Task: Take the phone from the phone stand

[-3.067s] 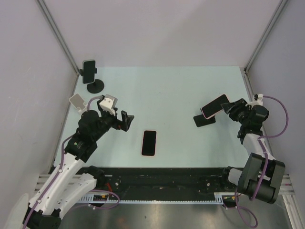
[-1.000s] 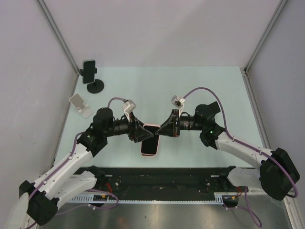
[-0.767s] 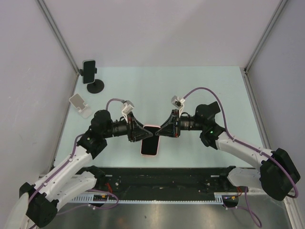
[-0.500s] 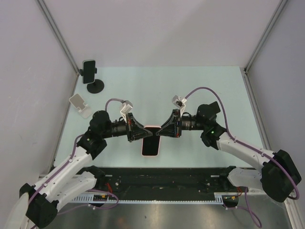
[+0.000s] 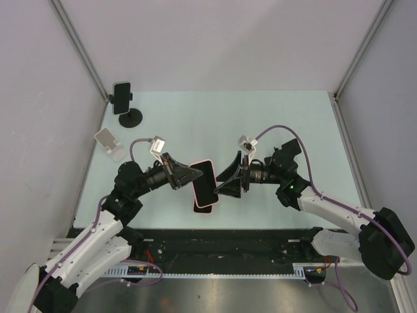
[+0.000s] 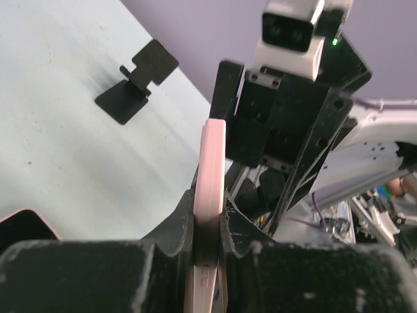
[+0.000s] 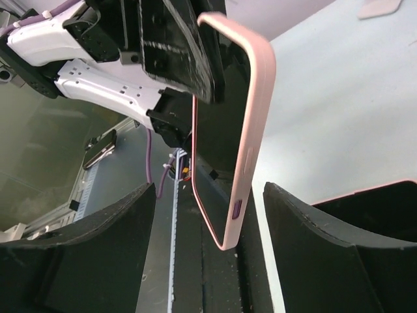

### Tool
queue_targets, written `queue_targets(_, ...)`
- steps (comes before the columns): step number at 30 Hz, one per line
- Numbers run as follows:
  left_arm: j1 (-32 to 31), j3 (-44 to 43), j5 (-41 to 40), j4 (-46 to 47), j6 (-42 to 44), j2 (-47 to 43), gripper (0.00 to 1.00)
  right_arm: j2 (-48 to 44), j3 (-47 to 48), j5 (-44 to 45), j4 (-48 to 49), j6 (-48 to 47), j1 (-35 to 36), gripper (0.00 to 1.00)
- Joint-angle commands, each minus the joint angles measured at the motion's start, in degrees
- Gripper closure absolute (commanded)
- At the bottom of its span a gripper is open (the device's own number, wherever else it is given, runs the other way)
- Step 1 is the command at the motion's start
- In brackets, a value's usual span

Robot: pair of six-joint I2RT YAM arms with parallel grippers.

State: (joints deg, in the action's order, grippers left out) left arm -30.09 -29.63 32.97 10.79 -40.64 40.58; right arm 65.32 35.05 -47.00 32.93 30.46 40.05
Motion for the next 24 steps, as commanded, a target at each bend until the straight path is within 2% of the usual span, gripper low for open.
queue_targets(1,0.4,1.0,-4.9,11.3,-8.6,-3.1,1.00,-0.5,-1.6,0.7,4.4,2.3,1.3,0.28)
queue_targets(7,0.5,2.3,-5.4,16.6,-12.2,-4.7,0.99,0.9,-2.5,1.9,5.7,3.0,3.4,0.31)
queue_targets(11,0.3,2.6,-4.9,17.7,-12.9,-4.6,1.00,1.9,-2.6,1.4,8.8,5.2,4.0,0.44)
queue_targets(14,0.4,3.2,-4.8,18.1,-13.4,-4.5,1.00,2.3,-2.6,1.1,10.7,6.7,4.1,0.59)
queue_targets(15,0.5,3.3,-4.7,18.2,-13.4,-4.5,1.00,2.3,-2.6,1.2,11.1,7.2,4.1,0.71)
queue_targets(17,0.5,3.7,-4.8,18.2,-13.1,-4.5,1.00,2.1,-2.5,1.4,11.0,7.8,4.1,0.83)
queue_targets(18,0.5,3.8,-4.9,18.2,-12.7,-4.6,0.98,1.9,-2.6,1.6,10.6,8.0,4.1,0.94)
queue_targets(20,0.9,4.1,-5.2,18.2,-12.1,-4.6,0.88,1.2,-2.6,3.0,9.3,8.7,4.1,1.00)
queue_targets(21,1.3,4.1,-4.8,18.2,-11.4,-4.6,0.74,0.9,-2.6,3.6,7.2,8.8,4.0,1.00)
queue_targets(23,3.7,4.2,-4.0,18.0,-10.3,-4.7,0.58,-0.5,-2.6,5.4,4.5,8.8,4.1,1.00)
queue_targets(24,4.9,4.2,-2.6,17.9,-10.3,-4.8,0.43,-1.2,-2.6,6.1,1.6,8.7,3.9,1.00)
